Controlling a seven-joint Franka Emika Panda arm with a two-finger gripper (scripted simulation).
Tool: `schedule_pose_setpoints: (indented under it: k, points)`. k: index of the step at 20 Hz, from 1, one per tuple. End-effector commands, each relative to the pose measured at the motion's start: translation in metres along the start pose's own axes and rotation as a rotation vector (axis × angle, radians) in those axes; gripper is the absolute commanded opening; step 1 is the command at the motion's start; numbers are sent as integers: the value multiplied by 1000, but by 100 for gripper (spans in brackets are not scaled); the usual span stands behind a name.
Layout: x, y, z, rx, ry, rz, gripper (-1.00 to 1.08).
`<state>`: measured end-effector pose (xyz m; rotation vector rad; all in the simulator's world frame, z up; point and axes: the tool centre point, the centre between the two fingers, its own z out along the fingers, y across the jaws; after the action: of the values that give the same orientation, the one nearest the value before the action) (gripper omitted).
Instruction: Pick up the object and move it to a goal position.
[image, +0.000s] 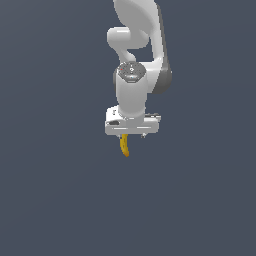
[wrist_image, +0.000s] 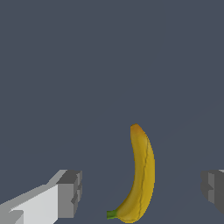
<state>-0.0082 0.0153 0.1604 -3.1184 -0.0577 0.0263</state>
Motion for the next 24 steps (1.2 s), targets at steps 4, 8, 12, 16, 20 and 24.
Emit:
schedule_pose_setpoints:
  k: [4, 8, 12, 16, 20, 24]
  points:
    - [0, 6, -1, 2, -1, 9, 100]
    - [-2, 25, -4, 7, -6, 39, 100]
    - [-2, 29, -6, 9, -7, 44, 100]
    - [-4, 28, -1, 7, -6, 51, 100]
    - [-10, 27, 10, 5, -3, 73, 100]
    - [-21, 27, 27, 0, 0, 108, 100]
